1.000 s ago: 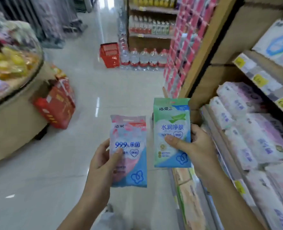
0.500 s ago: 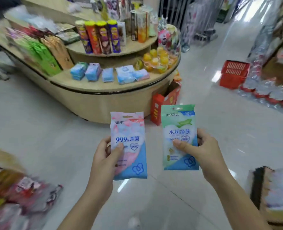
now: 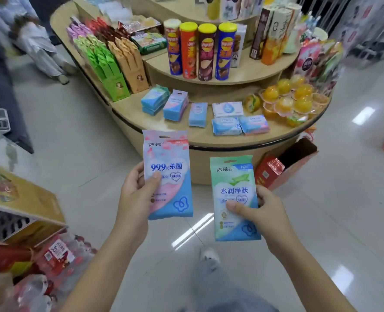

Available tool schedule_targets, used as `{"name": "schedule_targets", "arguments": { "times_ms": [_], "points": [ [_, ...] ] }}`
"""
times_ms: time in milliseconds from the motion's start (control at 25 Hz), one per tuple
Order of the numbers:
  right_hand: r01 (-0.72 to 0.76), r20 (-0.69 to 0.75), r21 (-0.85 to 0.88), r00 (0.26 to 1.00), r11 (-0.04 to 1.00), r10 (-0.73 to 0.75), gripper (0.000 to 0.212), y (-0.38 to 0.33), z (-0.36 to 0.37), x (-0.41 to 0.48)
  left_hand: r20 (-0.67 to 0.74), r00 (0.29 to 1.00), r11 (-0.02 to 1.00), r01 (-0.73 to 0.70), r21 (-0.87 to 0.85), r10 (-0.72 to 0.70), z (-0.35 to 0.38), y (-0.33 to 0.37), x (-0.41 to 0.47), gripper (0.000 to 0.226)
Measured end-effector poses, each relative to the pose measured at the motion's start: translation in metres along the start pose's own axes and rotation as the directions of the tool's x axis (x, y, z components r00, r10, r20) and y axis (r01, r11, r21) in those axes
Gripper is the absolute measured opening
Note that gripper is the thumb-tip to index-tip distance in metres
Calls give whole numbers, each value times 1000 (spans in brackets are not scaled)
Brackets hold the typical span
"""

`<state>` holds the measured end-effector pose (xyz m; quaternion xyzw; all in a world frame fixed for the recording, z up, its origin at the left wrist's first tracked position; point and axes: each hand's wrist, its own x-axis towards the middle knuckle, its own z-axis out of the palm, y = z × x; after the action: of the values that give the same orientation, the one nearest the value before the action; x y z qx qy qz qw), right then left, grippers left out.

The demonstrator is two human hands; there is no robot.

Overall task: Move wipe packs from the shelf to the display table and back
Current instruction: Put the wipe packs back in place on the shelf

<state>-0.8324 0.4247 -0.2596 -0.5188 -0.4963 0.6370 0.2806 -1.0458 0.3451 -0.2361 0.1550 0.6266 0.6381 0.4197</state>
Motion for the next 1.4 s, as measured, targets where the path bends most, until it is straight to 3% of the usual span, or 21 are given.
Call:
{"name": "schedule_targets", "arguments": {
  "times_ms": [400,720,880,1120,1400],
  "points": [
    [9,163,-39,987,999,-2,39,-98,107,227,-179,976,990,107,-97,-123,-22,20,163,29],
    [-188,20,98,982,977,187,34,-98,223,343,-158,977,989,142,-29,-145,-93,81,333,28],
    [-210,-42,122,975,970,216,25,-113,266,417,-137,974,982,187,23,-183,-110,105,398,29],
    [-256,-70,-36,965,966,253,39,-112,307,546,-138,968,974,219,48,-211,-93,114,480,30],
    [-363,-199,-162,923,918,329,29,-91,350,628,-238,930,959,281,-35,-281,-76,115,539,29]
  ]
}}
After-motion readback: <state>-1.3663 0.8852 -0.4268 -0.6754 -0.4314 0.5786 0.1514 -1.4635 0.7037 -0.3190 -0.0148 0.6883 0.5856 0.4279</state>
